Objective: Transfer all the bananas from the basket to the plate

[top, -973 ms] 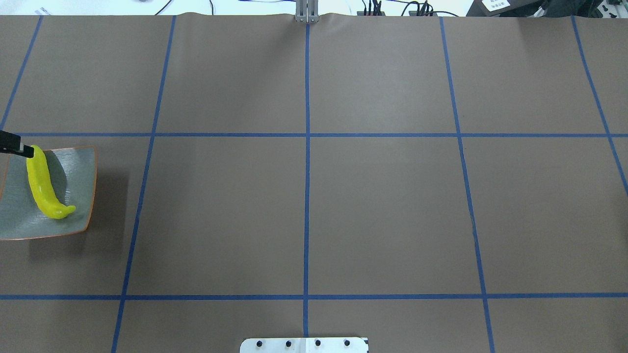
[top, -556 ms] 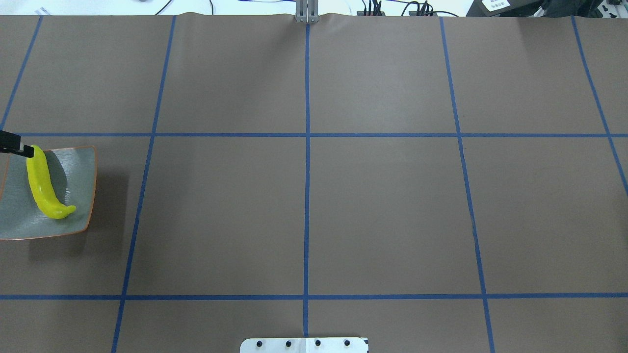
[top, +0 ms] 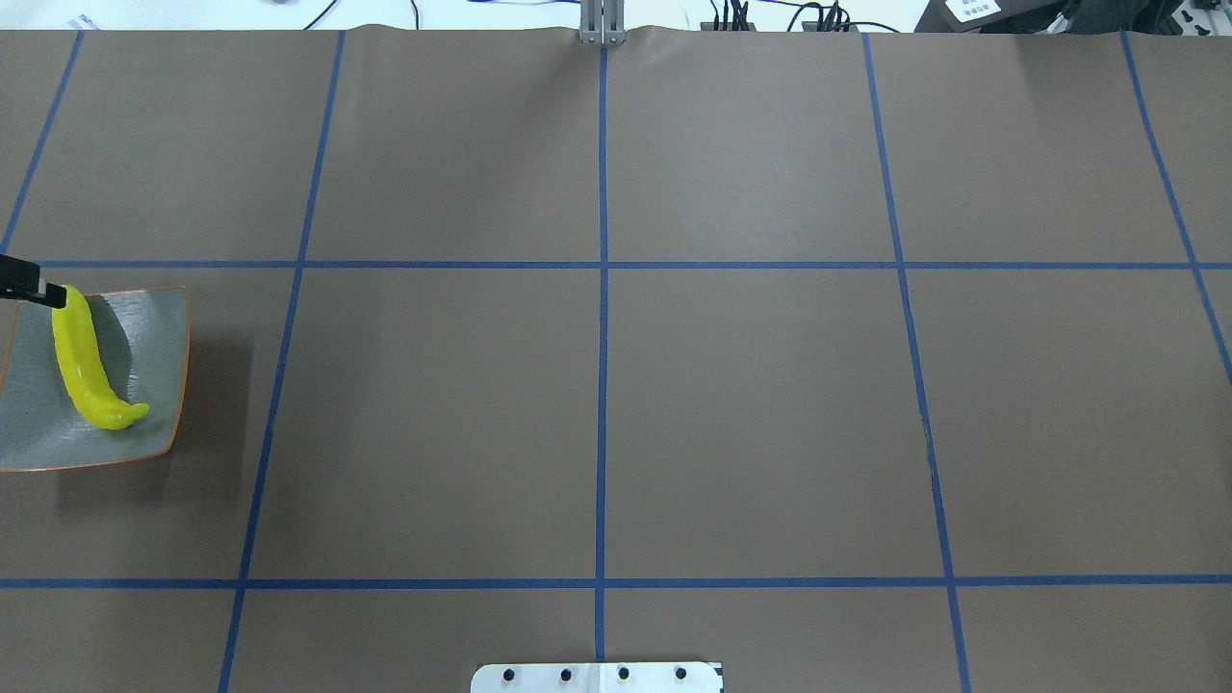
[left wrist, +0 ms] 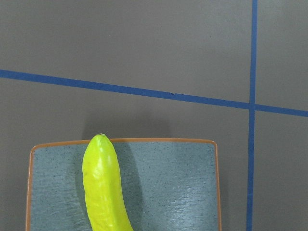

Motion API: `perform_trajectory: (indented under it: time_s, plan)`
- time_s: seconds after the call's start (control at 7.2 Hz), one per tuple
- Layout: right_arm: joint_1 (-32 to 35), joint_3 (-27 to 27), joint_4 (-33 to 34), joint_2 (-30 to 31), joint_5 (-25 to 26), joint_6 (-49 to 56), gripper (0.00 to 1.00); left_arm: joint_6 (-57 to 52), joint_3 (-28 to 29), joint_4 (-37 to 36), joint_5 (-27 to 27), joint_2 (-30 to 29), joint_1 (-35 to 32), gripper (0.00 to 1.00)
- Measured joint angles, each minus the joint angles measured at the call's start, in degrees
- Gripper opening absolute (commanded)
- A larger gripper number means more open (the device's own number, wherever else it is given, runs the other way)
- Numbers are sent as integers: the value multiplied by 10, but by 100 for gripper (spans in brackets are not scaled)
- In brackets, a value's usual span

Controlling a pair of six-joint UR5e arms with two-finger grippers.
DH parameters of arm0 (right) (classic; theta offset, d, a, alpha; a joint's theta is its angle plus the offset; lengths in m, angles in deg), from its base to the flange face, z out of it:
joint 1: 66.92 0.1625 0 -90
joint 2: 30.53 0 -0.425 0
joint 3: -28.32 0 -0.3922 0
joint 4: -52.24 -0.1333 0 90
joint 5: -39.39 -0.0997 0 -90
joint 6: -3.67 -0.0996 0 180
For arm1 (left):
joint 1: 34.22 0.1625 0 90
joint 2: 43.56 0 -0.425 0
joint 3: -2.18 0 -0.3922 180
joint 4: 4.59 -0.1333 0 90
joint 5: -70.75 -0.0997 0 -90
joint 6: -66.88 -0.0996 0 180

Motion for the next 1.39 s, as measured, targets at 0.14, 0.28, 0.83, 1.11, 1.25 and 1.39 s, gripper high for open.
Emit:
perform_trajectory:
  time_s: [0.14, 0.28, 0.83, 1.11, 1.25, 1.39]
  plan:
    - [-1, 3, -1, 0, 5, 2, 77, 0, 0, 0, 0, 0, 0, 95]
    - [-4, 6, -1, 0, 6, 2, 73, 0, 0, 0, 0, 0, 0, 95]
    - [-24, 13, -2, -7, 14, 3, 73, -1, 2, 0, 0, 1, 0, 95]
    - [-27, 14, -2, -8, 23, 5, 71, -2, 3, 0, 0, 1, 0, 95]
    - [-29, 15, -2, -9, 27, 6, 70, -2, 3, 0, 0, 1, 0, 95]
    - [-29, 17, -4, -9, 30, 6, 70, -2, 2, 0, 0, 1, 0, 95]
